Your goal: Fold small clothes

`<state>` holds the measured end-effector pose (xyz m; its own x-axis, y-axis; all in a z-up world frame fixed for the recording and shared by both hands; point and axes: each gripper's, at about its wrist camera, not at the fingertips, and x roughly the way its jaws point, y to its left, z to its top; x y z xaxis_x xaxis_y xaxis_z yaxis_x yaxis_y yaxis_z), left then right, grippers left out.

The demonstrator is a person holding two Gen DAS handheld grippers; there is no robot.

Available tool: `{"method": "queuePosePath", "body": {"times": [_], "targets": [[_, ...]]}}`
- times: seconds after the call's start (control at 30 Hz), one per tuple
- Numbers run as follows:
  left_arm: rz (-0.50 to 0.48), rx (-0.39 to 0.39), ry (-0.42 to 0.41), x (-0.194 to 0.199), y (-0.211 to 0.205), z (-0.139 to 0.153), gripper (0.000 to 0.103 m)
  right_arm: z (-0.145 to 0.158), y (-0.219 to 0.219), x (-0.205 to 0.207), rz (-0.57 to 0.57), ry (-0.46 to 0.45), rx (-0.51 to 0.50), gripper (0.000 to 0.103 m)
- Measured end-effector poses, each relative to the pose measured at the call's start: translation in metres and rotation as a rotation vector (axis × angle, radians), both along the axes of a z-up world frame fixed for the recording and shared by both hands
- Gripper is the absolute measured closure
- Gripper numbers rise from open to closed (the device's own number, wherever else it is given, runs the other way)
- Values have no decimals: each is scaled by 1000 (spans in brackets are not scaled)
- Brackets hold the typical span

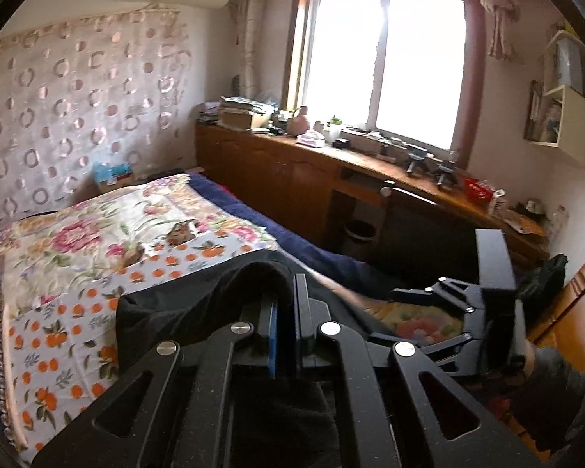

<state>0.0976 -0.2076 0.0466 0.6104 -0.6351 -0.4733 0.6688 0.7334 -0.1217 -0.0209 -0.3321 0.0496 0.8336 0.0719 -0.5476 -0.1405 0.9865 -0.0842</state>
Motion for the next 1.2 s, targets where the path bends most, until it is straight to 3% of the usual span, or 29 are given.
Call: {"method": "queuePosePath", "body": {"times": [0.07,0.17,0.27,0.4,0.83,1.2], "targets": [[4,6,21,0,-4,-3,89,1,0,-2,-4,-7,11,31],[5,15,23,-2,-6,-11,63,-1,5,-7,-6,-13,15,31],[21,35,10,-5,2,-19,56,-5,9,-7,-6,-13,13,31],[56,36,18,-6,22,-29,33,-10,15,-5,10,-7,25,31],[254,98,52,-9,99,-76,30,-30,25,48,122,106,38,31],[297,94,94,-8,121,-96,30,-44,24,65,173,191,36,35]]}}
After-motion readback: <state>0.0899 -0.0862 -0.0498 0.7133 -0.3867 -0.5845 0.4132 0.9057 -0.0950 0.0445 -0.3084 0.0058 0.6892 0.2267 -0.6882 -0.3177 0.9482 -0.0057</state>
